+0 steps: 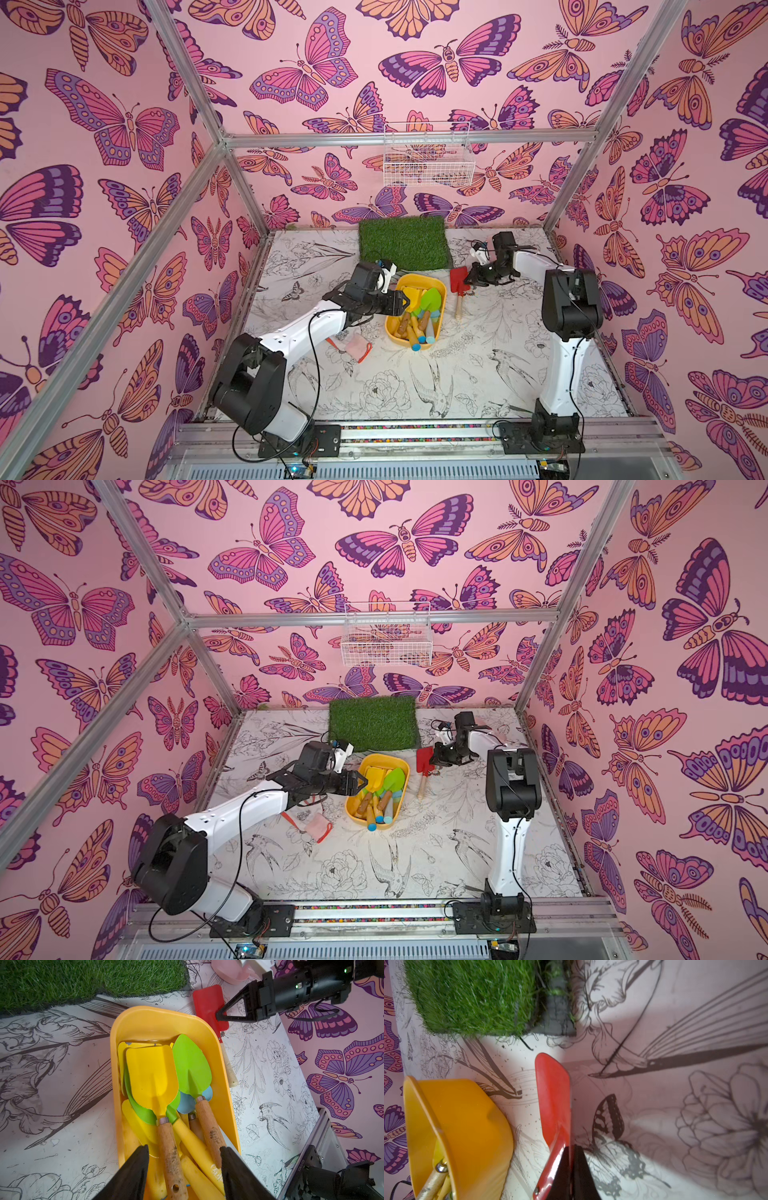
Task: Take the shovel out of the storage box
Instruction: Place the shovel at the center of the board, then pick up the shovel from the storage box.
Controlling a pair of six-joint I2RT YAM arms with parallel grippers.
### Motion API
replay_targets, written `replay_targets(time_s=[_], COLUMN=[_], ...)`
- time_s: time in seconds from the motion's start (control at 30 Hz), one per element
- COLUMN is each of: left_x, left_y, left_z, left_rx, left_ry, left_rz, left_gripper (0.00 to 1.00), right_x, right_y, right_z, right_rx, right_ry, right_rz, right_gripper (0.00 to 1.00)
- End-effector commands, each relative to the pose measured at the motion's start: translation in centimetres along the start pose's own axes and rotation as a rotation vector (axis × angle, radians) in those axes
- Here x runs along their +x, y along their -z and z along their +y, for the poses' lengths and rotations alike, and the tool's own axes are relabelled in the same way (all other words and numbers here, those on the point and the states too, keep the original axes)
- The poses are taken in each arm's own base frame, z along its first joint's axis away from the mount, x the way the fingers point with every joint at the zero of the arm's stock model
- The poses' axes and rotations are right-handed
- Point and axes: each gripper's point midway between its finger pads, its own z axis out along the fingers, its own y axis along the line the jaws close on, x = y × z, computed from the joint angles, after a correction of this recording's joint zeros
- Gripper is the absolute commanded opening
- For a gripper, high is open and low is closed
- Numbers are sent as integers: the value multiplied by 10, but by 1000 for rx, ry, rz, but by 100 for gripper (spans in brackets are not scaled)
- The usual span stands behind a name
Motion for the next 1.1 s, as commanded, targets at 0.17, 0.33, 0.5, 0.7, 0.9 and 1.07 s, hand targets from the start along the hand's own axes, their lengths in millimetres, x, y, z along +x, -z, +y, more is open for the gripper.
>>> replay_targets(time_s=[0.17,0.33,0.5,0.7,0.9,1.07], left_x=[13,8,12,24,28,30], left_y=[-4,3,3,-13,-28,-42], left_z=[10,2,-2,-6,-5,-11], left_rx=[-19,4,10,23,-25,-39], left_ry=[25,28,22,14,-7,-20], left_rz=[41,23,28,90,154,207], left_gripper=[61,61,61,57,55,51], right_x=[-4,-12,6,51,92,108], right_y=[6,41,86,108,104,101], right_z=[-19,-2,24,67,93,103], right_rx=[37,57,117,166,229,233], right_ry=[-80,-135,-226,-191,-116,-73], right_rz=[7,-115,-283,-278,-174,-150], right_gripper=[47,49,49,48,50,51])
